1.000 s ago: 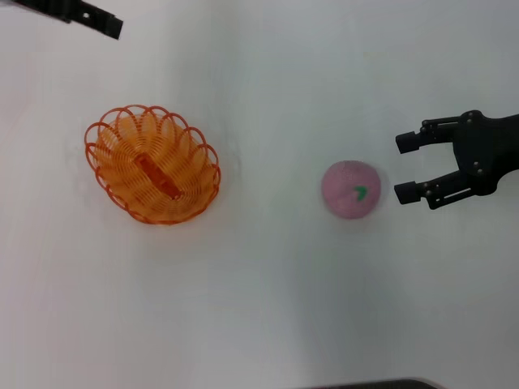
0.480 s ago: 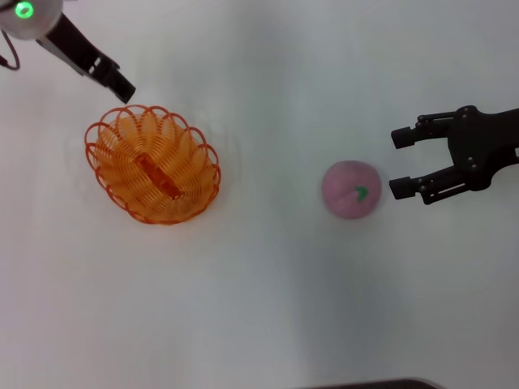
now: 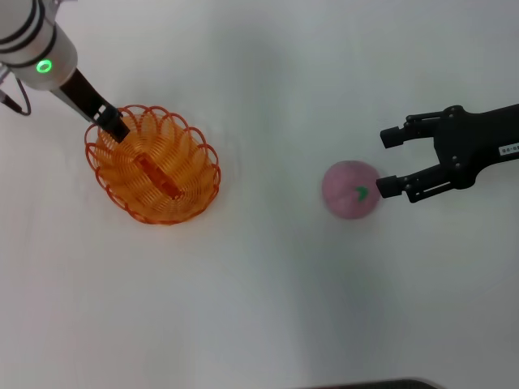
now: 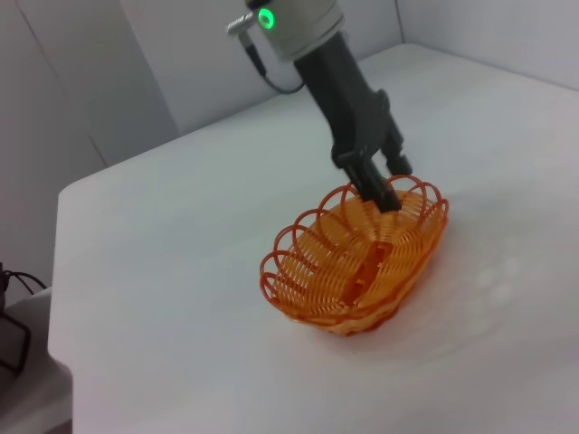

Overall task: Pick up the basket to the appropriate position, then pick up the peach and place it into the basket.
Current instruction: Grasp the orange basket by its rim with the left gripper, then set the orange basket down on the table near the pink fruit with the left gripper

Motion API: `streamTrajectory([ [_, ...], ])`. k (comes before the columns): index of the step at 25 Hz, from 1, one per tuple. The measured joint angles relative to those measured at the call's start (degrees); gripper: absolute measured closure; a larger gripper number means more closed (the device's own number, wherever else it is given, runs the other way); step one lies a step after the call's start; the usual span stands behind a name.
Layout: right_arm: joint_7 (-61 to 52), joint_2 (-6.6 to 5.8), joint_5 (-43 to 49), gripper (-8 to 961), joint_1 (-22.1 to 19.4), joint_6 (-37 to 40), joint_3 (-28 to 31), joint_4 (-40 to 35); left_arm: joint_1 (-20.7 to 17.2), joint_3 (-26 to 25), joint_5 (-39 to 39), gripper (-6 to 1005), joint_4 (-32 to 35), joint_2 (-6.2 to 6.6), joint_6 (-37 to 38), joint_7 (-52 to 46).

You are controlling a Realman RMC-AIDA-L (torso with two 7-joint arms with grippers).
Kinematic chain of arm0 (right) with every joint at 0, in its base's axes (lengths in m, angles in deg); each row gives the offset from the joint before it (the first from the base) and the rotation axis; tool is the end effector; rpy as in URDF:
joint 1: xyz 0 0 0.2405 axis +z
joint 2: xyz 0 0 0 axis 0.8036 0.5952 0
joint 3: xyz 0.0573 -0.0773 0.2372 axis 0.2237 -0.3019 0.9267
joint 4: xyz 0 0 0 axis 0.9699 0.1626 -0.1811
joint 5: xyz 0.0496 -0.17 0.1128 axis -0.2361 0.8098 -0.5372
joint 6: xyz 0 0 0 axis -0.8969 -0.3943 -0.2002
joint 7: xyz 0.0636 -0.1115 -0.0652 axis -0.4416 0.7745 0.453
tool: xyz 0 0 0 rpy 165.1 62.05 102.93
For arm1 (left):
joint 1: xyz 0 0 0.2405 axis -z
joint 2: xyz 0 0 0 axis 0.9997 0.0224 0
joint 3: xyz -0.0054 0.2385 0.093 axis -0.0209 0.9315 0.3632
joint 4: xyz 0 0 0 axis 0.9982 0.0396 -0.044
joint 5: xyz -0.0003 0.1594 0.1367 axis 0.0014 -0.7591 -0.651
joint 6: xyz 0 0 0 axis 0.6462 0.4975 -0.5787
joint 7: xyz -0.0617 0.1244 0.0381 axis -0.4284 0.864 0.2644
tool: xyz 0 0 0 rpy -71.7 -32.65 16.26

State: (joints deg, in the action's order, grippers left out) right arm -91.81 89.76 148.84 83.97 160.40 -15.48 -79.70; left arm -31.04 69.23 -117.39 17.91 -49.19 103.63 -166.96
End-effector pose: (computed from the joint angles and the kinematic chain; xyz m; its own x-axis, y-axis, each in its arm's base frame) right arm 0.2772 0.3181 0.0431 0.8751 -0.4000 -0.2724 -0.4229 -0.9057 -0.0287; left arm -0.1976 0.4308 -0.0297 0.6378 0.7065 -0.3069 0.4515 -0.6657 -0.5942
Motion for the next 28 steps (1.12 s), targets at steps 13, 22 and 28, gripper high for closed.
streamTrajectory([
  [13, -0.12, 0.15, 0.01, 7, 0.26, -0.22, -0.07, 0.0, -1.75, -0.08, 0.01, 702, 2.2, -1.08, -0.58, 0.81],
  [22, 0.17, 0.28, -0.03, 7, -0.08, -0.41, 0.29, 0.0, -4.56, -22.73, 4.0, 822, 9.61, -2.02, 10.0, 10.13],
  [28, 0.35, 0.59, -0.02, 6, -0.02, -1.85, 0.04, 0.0, -10.85, -32.52, 11.32, 931, 15.03, -1.6, 13.27, 9.85],
])
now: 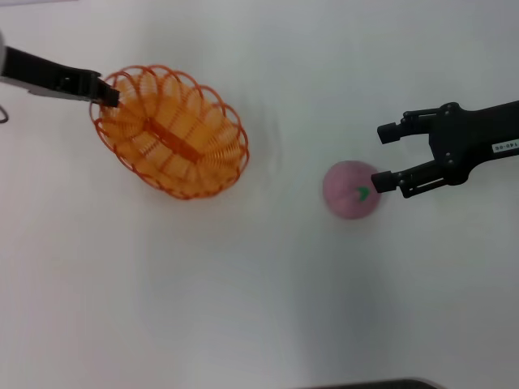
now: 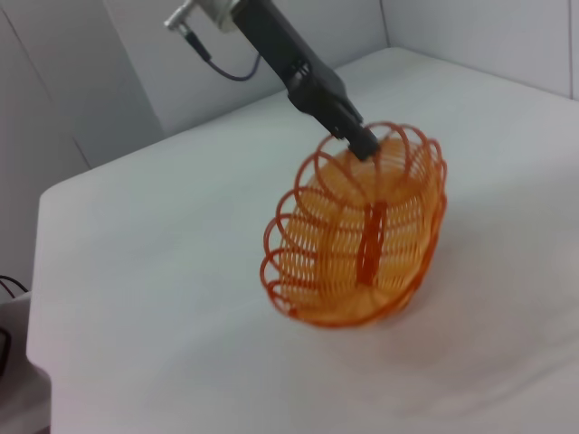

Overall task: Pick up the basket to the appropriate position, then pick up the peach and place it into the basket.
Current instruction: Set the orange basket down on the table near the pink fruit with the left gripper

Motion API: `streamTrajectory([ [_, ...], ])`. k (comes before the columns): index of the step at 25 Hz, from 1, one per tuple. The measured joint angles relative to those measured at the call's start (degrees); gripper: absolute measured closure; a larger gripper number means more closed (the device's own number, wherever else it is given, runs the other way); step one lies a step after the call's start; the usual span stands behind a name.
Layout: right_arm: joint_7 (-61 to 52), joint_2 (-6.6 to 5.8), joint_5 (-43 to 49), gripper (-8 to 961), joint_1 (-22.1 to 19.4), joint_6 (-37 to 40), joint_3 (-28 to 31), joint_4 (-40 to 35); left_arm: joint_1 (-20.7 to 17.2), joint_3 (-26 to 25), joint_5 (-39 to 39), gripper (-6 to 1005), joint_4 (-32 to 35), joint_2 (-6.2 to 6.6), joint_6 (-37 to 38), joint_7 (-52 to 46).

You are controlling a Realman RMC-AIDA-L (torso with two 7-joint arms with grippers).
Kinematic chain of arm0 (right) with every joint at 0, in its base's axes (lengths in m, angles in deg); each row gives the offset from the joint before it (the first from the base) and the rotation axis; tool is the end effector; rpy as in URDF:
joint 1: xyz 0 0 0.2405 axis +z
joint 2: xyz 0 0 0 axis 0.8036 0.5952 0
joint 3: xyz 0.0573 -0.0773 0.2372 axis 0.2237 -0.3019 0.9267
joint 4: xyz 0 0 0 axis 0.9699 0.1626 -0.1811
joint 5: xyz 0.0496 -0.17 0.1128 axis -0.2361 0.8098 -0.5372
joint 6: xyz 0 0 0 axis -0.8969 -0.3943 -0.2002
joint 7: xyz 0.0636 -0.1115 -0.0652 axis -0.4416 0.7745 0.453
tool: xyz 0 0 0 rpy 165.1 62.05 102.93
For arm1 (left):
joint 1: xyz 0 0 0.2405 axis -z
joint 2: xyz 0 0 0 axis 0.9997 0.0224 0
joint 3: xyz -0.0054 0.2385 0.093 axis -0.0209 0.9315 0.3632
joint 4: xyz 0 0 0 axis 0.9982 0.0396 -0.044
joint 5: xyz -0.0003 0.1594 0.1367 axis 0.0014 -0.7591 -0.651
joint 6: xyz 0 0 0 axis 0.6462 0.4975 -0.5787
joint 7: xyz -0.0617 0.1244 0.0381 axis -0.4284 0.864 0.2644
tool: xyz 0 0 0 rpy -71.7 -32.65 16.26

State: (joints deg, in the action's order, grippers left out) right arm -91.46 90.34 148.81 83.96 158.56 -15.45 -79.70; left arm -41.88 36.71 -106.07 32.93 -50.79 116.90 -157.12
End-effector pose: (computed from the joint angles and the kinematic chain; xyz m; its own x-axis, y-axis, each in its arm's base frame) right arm 0.2777 0.3212 0.0393 0.8754 -0.3962 -0.2767 -0.4257 -0.9033 -0.0532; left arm -0.2229 0.4077 0.0290 0.5105 0.8409 0.1796 0.8382 -0.4401 -0.3220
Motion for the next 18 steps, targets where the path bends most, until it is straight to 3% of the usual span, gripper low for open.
streamTrajectory([
  [6, 0.03, -0.05, 0.01, 6, 0.78, -0.11, -0.03, 0.0, -8.39, -1.14, 9.05, 934, 3.79, -0.73, -0.35, -3.21],
  [11, 0.04, -0.28, 0.01, 6, 1.59, -0.69, -0.04, -0.01, -15.11, -2.78, 13.86, 933, 5.32, -2.79, -5.0, -4.21],
  [14, 0.04, -0.35, 0.01, 6, 2.18, -1.18, -0.04, -0.03, -17.49, -2.91, 14.69, 933, 5.14, -3.97, -6.51, -4.14],
  [18, 0.04, -0.35, 0.01, 7, 2.9, -1.36, -0.04, -0.06, -19.69, -2.63, 15.46, 934, 3.47, -4.47, -5.57, -4.26],
])
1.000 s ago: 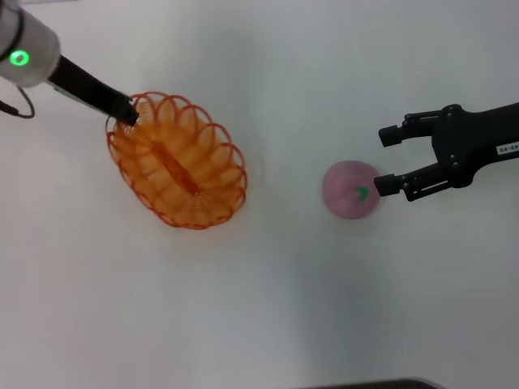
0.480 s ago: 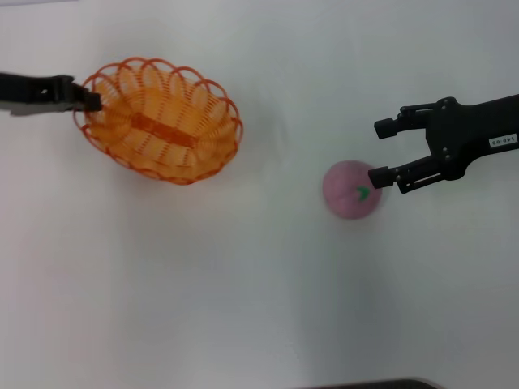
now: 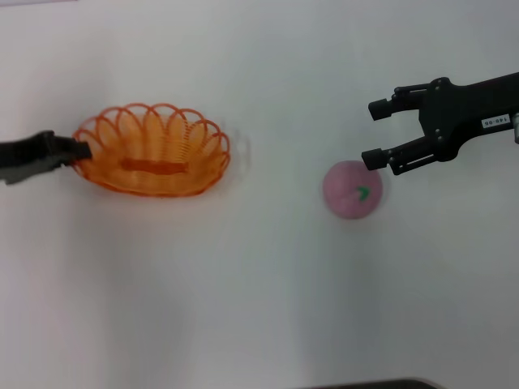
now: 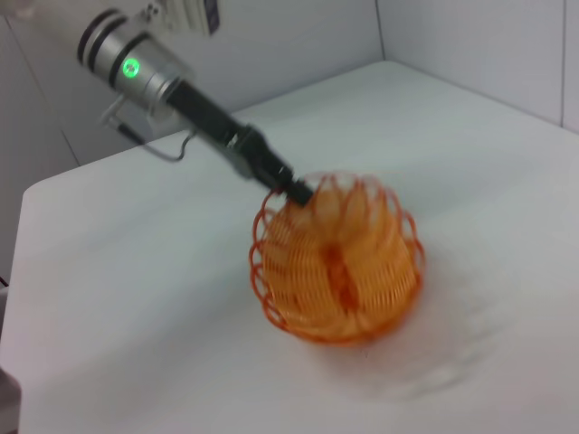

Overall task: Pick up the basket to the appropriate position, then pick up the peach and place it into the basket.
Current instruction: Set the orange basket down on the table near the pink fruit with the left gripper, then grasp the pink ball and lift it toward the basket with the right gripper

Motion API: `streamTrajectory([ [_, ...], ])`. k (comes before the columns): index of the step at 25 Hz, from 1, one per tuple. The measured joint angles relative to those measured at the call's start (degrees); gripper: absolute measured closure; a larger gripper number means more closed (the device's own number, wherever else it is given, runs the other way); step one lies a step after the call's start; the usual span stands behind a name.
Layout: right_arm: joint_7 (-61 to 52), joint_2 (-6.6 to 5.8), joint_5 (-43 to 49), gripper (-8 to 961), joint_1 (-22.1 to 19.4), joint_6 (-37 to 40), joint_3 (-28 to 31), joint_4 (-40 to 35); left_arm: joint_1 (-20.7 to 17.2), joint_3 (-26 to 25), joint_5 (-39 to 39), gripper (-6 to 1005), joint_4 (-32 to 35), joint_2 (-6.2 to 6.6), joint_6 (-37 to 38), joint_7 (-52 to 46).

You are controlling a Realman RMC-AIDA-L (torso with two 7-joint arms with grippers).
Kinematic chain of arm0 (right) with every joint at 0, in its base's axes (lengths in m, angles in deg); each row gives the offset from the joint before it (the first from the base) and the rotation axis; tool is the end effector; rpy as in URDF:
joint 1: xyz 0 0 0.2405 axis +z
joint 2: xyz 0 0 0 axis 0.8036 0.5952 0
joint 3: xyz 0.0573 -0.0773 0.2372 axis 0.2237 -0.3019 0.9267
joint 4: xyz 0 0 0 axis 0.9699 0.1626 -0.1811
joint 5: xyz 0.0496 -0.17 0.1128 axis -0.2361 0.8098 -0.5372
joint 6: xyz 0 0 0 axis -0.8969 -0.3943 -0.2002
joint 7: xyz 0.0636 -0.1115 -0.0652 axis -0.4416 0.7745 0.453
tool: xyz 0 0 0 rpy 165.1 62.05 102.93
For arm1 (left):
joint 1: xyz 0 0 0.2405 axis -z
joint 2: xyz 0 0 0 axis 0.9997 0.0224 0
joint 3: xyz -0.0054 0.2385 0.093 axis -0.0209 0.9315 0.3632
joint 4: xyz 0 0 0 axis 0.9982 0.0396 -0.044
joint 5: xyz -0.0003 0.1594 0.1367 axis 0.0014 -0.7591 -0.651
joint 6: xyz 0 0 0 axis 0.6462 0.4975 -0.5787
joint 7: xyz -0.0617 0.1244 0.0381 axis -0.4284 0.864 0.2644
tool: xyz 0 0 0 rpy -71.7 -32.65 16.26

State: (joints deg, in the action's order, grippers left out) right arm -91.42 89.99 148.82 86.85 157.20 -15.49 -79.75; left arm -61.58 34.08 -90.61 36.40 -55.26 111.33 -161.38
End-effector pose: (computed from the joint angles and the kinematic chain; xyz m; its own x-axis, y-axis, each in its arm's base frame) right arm 0.2636 0.3386 0.0419 0.8969 -0.3496 -0.2710 -0.3832 -0.9201 -0.0814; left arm -0.3062 0.3387 0.0207 0.1116 0.8739 0.4731 0.9921 -0.0704 -0.1040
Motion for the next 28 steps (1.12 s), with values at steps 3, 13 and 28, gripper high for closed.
streamTrajectory([
  [3, 0.0, -0.03, 0.0, 7, 0.38, -0.11, 0.01, -0.02, -2.17, -0.19, 3.28, 934, -1.94, 0.07, 2.34, 0.34],
  [13, -0.41, -0.09, -0.29, 7, 1.52, -1.23, 0.7, -0.06, -5.64, -0.59, 8.68, 554, -1.58, 1.16, 4.89, 3.75],
  [28, -22.26, 0.11, 4.92, 21, 6.49, 1.3, 1.9, -11.82, -8.97, -4.22, 17.91, 284, 6.69, 1.07, 26.18, 44.59],
])
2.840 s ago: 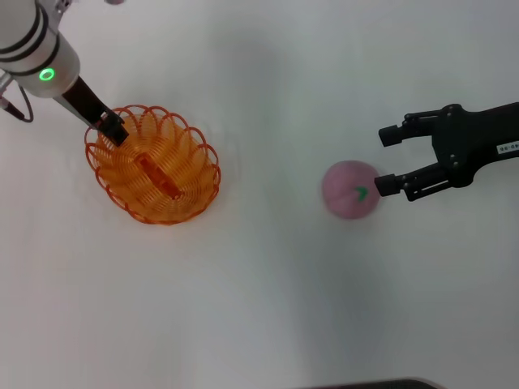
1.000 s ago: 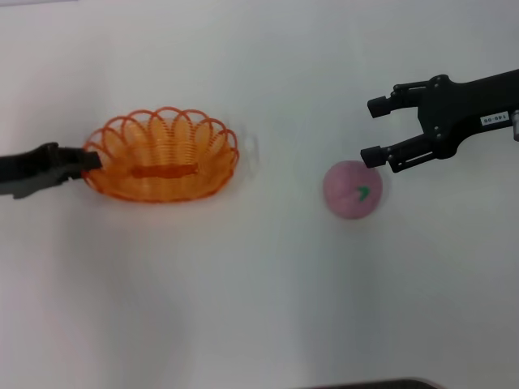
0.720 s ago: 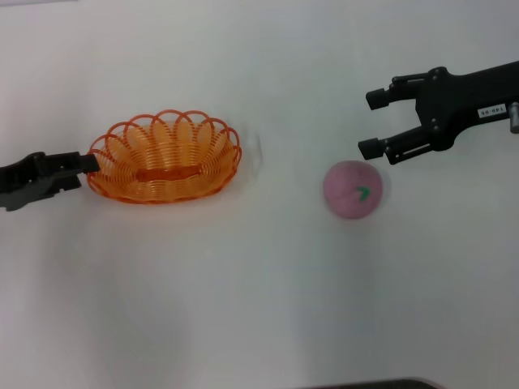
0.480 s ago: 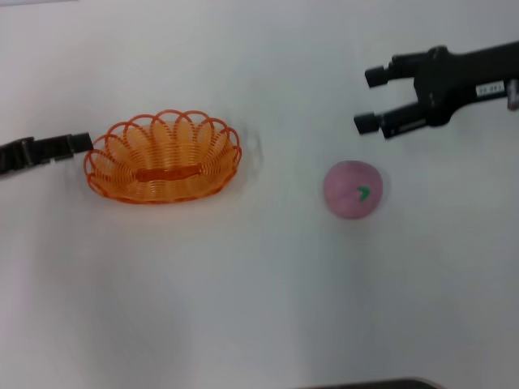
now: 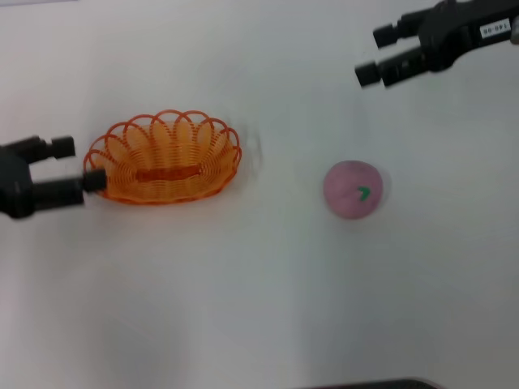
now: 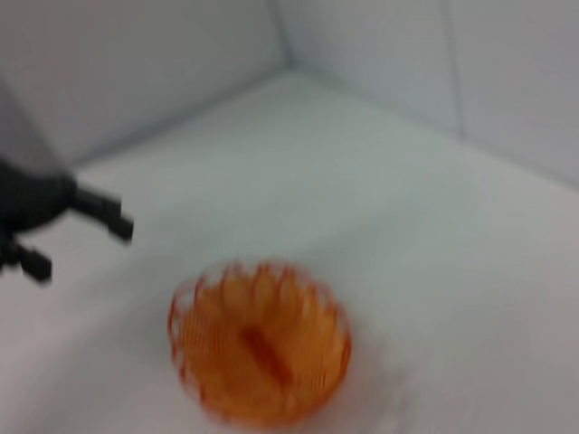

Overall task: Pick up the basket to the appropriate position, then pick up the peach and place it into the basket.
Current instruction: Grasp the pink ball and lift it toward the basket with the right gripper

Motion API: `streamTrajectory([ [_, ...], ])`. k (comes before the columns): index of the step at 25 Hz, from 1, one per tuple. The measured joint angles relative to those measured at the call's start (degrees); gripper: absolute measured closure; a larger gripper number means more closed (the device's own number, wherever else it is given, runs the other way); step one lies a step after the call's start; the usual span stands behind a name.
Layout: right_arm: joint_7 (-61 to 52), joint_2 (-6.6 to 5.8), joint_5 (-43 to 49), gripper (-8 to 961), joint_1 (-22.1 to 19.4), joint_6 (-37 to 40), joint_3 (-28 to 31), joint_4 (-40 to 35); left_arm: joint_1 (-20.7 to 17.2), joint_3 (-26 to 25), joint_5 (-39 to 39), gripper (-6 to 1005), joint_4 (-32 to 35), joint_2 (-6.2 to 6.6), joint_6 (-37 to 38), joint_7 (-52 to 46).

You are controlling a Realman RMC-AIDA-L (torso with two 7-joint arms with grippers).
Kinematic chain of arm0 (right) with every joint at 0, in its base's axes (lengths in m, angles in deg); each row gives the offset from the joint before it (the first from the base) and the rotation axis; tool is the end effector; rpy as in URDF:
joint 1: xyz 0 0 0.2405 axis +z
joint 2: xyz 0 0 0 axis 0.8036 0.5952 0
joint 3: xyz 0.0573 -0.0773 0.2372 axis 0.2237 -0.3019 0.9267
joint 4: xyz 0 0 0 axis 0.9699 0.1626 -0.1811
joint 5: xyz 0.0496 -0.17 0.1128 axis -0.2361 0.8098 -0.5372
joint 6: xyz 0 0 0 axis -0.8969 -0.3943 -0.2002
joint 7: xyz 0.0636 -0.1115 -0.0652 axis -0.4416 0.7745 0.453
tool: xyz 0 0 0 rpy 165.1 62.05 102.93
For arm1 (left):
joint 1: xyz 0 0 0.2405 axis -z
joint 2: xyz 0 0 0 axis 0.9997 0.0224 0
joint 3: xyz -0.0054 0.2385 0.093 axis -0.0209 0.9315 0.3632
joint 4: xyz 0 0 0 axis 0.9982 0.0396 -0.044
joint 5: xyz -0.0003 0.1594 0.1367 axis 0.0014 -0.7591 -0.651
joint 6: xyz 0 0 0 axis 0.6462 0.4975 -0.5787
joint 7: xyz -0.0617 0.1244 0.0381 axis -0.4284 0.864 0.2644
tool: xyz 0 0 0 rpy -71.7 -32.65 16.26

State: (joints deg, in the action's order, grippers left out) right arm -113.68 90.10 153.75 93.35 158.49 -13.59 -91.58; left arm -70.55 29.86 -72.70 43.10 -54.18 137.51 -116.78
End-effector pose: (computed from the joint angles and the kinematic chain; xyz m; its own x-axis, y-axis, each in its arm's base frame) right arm 0.2130 0.3780 0.0756 0.8459 -0.4790 -0.2344 -0.5170 -0.8444 -0.1403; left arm -0.2847 0.2728 0.0576 0.6933 0.5118 0.5074 0.6434 -0.7567 -0.1158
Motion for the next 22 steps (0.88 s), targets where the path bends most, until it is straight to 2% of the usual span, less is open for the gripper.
streamTrajectory([
  [3, -0.27, 0.48, 5.71, 37, 1.63, 3.63, -2.56, -3.55, -1.07, 1.67, -0.59, 227, 1.31, -0.47, 0.72, 2.85],
  [6, -0.61, 1.11, 11.25, 52, 3.58, 5.48, -4.05, -4.03, -2.13, 2.95, -1.22, 168, 1.77, -0.89, 1.0, 5.93],
  [10, -1.49, 2.97, 17.84, 72, 5.11, 4.72, -7.67, -3.65, -2.32, 3.41, -1.46, 88, 0.34, -0.97, 1.14, 7.69],
  [18, -3.24, 6.36, 23.79, 113, 5.98, -1.08, -14.84, -1.45, -2.26, 3.47, -2.65, 90, -1.77, -1.03, -1.49, 8.43],
  [22, -3.23, 7.26, 26.39, 133, 7.24, -4.76, -17.15, 2.2, -2.16, 3.47, -2.7, 92, -2.11, -1.04, -1.8, 8.45],
])
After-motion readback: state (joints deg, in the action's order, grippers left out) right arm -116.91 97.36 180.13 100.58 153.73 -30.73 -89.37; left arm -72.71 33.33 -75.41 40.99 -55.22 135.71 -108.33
